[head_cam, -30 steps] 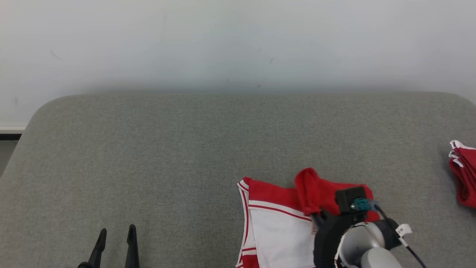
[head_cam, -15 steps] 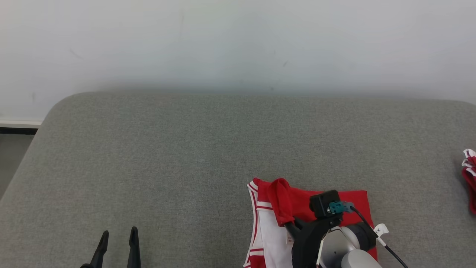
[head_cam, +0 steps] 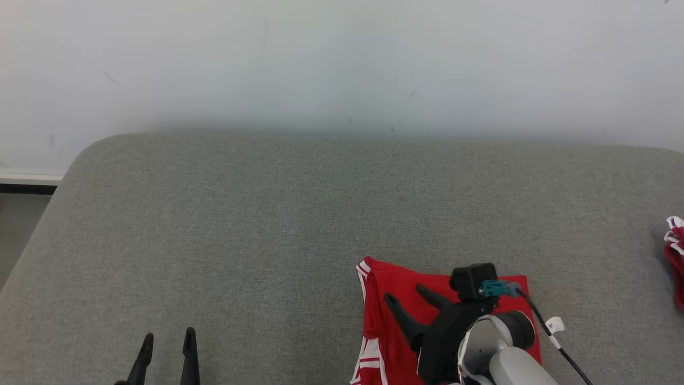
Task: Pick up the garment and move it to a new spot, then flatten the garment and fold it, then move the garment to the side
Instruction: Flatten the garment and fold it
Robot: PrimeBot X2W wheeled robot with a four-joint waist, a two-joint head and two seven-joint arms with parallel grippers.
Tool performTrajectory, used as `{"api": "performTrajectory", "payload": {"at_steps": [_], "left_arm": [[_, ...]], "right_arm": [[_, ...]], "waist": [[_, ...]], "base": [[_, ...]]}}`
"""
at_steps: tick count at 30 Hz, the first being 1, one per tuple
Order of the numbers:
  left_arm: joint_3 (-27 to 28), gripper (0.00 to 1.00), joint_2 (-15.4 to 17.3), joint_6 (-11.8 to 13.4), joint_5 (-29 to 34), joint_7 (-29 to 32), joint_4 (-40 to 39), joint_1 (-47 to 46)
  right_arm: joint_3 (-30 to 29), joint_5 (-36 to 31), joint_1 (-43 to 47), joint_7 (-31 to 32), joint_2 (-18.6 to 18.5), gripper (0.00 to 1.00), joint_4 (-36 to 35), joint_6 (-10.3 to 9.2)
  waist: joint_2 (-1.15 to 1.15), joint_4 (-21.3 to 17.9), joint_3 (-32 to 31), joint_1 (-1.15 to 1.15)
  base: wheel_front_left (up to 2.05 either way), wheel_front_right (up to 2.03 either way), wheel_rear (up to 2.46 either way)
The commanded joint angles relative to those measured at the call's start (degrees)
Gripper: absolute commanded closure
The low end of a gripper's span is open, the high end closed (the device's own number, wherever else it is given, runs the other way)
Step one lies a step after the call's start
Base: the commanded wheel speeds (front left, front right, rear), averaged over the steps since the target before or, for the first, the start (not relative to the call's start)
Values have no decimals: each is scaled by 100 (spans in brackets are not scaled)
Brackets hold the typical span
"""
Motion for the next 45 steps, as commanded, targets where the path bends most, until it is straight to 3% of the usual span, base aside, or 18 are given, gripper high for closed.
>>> {"api": "performTrajectory", "payload": {"at_steps": [1,7,13,20,23,33,39,45], "left_arm": [[15,0,2,6,-14,-17,-13,44],[20,0,20,7,-14,-17,-11,54],[45,0,9,6,-5,-17,-47,86],[27,0,-27,7,-9,-17,-46,66],[36,0,-31,7,-12,-17,-60,35],[47,0,-26,7,-37,-17,-51,-96],[10,0,-9,6,-55,-17,-30,-173],[2,0,3,7,-65,-17,-19,-190]], "right_arm": [[-45,134,-86,-146,-5,0,-34,-15],[-581,98,-195,-657,-5,0,-125,-15],[-1588,-851,129,-864,-4,0,-350,-15],[-2167,-1693,823,-705,0,0,-620,-15],[-1946,-1715,1190,-540,2,0,-771,-15],[-226,-1627,1798,-197,-6,0,-1465,-15],[199,-1924,1853,73,-6,0,-1484,-15],[261,-2258,1788,283,-5,0,-1421,-15]], "waist": [[0,-10,-2,0],[0,-31,-37,0],[0,-72,-46,0],[0,-109,-7,0],[0,-123,35,0],[0,-140,217,0],[0,-60,288,0],[0,39,343,0]], "base": [[0,0,0],[0,0,0],[0,0,0],[0,0,0],[0,0,0],[0,0,0],[0,0,0],[0,0,0]]}}
